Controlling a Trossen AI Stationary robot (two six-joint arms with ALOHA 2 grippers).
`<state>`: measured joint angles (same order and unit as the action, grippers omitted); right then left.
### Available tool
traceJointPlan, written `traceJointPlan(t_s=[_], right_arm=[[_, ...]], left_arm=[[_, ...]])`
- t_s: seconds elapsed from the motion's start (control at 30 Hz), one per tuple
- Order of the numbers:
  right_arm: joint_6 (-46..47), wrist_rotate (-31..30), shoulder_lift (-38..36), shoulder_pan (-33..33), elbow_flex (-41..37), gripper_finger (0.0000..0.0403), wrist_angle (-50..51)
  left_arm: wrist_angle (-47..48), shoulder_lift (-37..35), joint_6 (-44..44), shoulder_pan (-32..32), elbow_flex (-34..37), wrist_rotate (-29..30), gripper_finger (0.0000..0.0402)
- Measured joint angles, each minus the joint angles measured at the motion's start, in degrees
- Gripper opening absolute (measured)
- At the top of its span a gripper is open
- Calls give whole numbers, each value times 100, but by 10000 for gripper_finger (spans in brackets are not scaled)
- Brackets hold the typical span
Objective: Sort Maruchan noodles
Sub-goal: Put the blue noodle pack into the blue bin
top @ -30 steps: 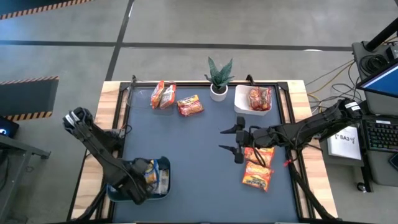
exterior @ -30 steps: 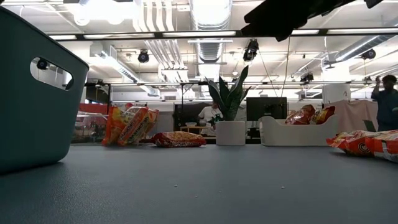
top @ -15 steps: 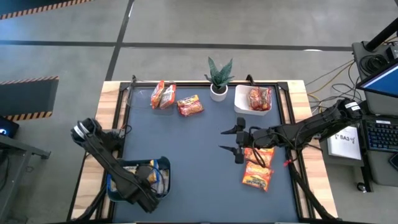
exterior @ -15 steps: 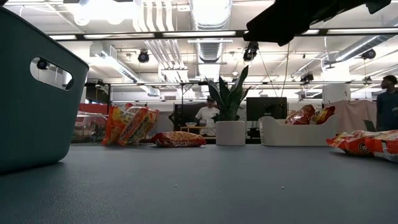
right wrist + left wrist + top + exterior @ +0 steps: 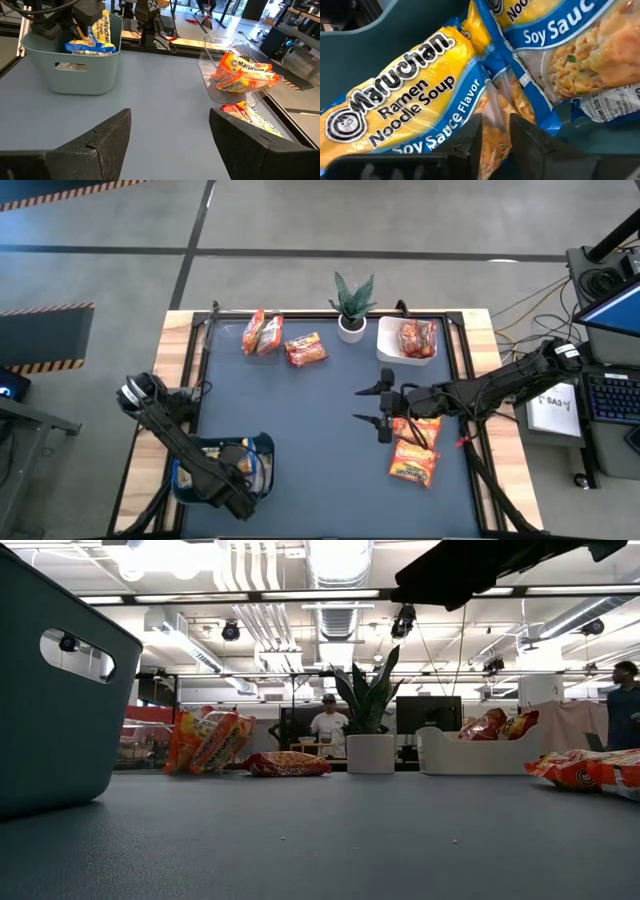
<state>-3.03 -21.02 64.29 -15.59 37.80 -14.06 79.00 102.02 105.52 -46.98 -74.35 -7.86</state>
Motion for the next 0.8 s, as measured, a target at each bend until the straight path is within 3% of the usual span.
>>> traceJointPlan(t_s=[0.3, 0.5, 0.73, 0.8], right_arm=[[0, -2, 0, 0, -42, 256, 3], [0, 1, 0, 0, -48, 256, 4], [0, 1, 0, 0, -48, 256, 2], [0, 1, 0, 0, -48, 256, 2]], left_arm=[[-8, 11, 14, -6, 4, 30, 4], [41, 8, 39, -6, -15, 153, 1], [196, -226, -343, -21, -420, 871, 0], [619, -243, -411, -19, -576, 733, 0]])
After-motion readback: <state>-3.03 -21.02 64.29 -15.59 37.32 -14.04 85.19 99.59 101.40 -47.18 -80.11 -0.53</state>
